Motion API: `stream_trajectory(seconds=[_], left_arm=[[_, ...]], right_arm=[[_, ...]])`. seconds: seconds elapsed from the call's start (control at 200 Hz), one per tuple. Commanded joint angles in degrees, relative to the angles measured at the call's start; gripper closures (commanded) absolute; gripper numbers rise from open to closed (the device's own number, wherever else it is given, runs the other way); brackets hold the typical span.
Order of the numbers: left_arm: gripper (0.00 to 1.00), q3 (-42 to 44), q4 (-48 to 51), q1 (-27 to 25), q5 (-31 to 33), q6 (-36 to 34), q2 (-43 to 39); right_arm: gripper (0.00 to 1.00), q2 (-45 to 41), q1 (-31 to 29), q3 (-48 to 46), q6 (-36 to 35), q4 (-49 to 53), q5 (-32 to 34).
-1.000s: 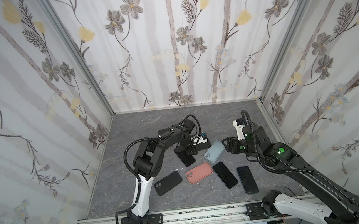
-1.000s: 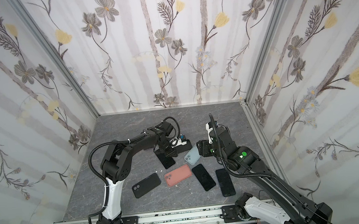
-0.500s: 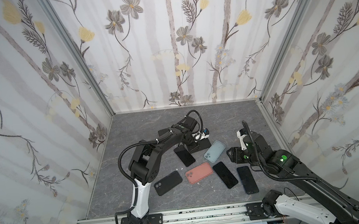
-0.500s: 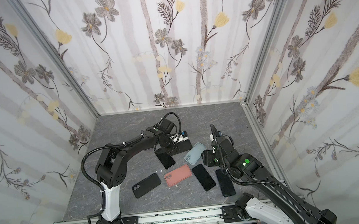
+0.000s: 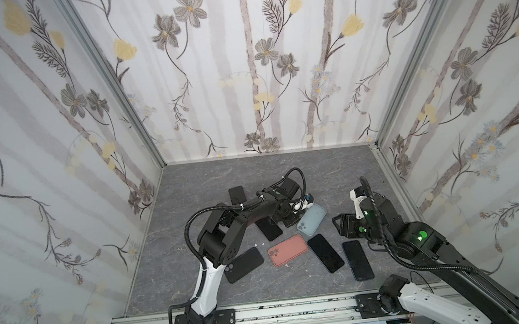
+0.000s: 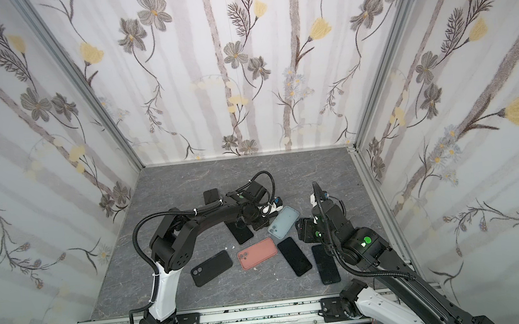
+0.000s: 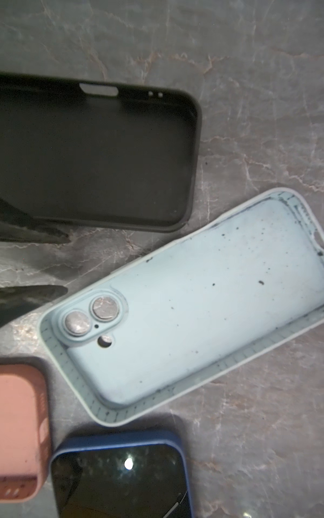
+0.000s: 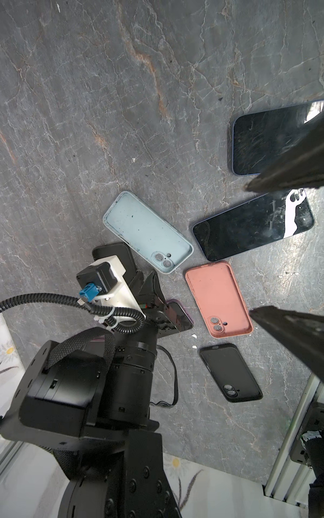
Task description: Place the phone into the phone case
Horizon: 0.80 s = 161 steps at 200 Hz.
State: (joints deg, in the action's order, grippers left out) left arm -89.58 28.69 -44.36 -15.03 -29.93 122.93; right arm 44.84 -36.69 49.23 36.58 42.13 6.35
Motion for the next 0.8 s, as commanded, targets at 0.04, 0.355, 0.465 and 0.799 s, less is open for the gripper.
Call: stream_trajectory(seconds=[0.04, 0.355, 0.465, 0.799], left_arm=[[0.74, -0.9, -1.5, -1.3, 1.4, 0.3, 0.9], [0.71, -2.8, -3.9, -3.2, 1.9, 2.7, 1.8], [0.69, -2.1, -4.9, -3.1, 1.7, 3.4, -0.1], [0.62, 6.6, -10.5, 0.8, 13.2, 21.4, -18.5]], right_arm=[[0.36, -0.4, -0.1, -0.2, 0.6, 0.1, 0.7], [0.36, -0.4, -0.1, -1.9, 1.1, 1.3, 1.0], [0.33, 0.7, -0.1, -3.3, 1.7, 2.8, 0.6], [0.13, 4.0, -7.1, -15.3, 9.3, -0.7, 0.0]])
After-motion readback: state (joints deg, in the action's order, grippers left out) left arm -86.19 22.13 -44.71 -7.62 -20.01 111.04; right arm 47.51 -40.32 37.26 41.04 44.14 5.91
